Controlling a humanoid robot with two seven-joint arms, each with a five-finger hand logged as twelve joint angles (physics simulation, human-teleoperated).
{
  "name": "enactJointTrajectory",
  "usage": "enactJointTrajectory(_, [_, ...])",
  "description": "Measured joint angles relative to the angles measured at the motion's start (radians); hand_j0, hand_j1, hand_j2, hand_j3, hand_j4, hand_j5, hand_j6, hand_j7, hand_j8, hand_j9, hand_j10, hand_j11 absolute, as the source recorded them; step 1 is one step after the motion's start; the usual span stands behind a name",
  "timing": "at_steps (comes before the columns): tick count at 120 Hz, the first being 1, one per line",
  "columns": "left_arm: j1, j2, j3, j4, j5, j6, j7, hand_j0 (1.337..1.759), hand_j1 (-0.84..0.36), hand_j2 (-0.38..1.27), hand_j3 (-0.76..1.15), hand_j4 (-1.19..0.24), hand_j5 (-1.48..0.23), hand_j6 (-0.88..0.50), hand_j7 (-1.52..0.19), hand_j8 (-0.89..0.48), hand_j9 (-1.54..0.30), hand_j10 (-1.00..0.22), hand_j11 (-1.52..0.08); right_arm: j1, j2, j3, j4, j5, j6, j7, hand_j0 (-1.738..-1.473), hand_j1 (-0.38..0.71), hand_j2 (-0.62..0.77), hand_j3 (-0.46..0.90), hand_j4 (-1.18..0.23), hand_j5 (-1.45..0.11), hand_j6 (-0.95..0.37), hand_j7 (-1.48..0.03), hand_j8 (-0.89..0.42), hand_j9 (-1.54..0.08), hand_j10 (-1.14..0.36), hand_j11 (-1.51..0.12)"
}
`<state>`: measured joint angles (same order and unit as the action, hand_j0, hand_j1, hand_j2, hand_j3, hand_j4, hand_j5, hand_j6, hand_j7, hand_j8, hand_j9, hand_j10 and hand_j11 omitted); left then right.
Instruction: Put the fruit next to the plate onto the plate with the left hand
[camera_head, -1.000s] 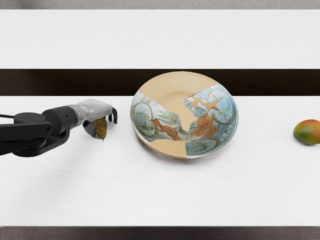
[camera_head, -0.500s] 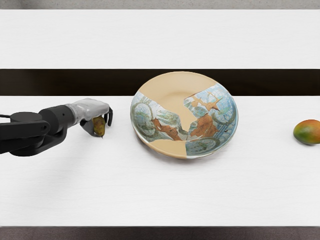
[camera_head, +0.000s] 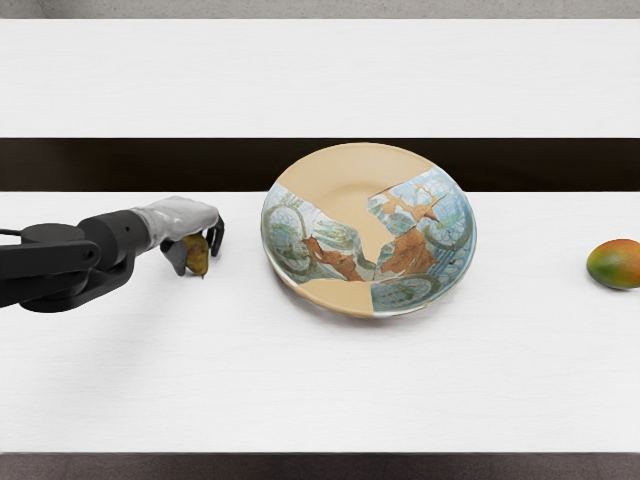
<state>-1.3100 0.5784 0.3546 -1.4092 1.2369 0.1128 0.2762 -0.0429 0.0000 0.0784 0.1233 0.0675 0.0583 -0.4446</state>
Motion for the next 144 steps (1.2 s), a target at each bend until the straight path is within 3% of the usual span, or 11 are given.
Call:
enactJointTrajectory(27, [-0.006, 0.03, -0.013, -0.009, -0.021, -0.003, -0.005, 1.653, -0.28, 0.41, 0.0, -0.72, -0.98, -0.48, -0.96, -0.43, -0.97, -0.61, -0.97, 0.0, 0.0, 0.0, 0.0, 0.0, 0.0, 0.0, -1.658, -0.35, 0.0, 0.0, 0.0, 0.0, 0.0, 0.0, 0.0, 0.0, 0.0, 0.0])
enactJointTrajectory(66, [-0.036, 0.11, -0.13, -0.076, -0.058, -0.033, -0.008, 1.653, -0.26, 0.35, 0.0, -0.72, -0.99, -0.49, -0.95, -0.44, -0.97, -0.62, -0.97, 0.0, 0.0, 0.0, 0.0, 0.0, 0.0, 0.0, -1.658, -0.35, 0.0, 0.0, 0.0, 0.0, 0.0, 0.0, 0.0, 0.0, 0.0, 0.0])
enactJointTrajectory(106, [-0.048, 0.124, -0.292, -0.093, -0.097, -0.161, -0.009, 1.653, -0.23, 0.33, 0.0, -0.71, -0.99, -0.51, -0.95, -0.46, -0.96, -0.64, -0.97, 0.0, 0.0, 0.0, 0.0, 0.0, 0.0, 0.0, -1.658, -0.35, 0.0, 0.0, 0.0, 0.0, 0.0, 0.0, 0.0, 0.0, 0.0, 0.0])
enactJointTrajectory(144, [-0.13, 0.098, -0.353, -0.107, -0.184, -0.276, -0.009, 1.652, -0.18, 0.25, 0.0, -0.71, -0.98, -0.55, -0.95, -0.49, -0.97, -0.67, -0.97, 0.0, 0.0, 0.0, 0.0, 0.0, 0.0, 0.0, -1.658, -0.35, 0.0, 0.0, 0.0, 0.0, 0.0, 0.0, 0.0, 0.0, 0.0, 0.0])
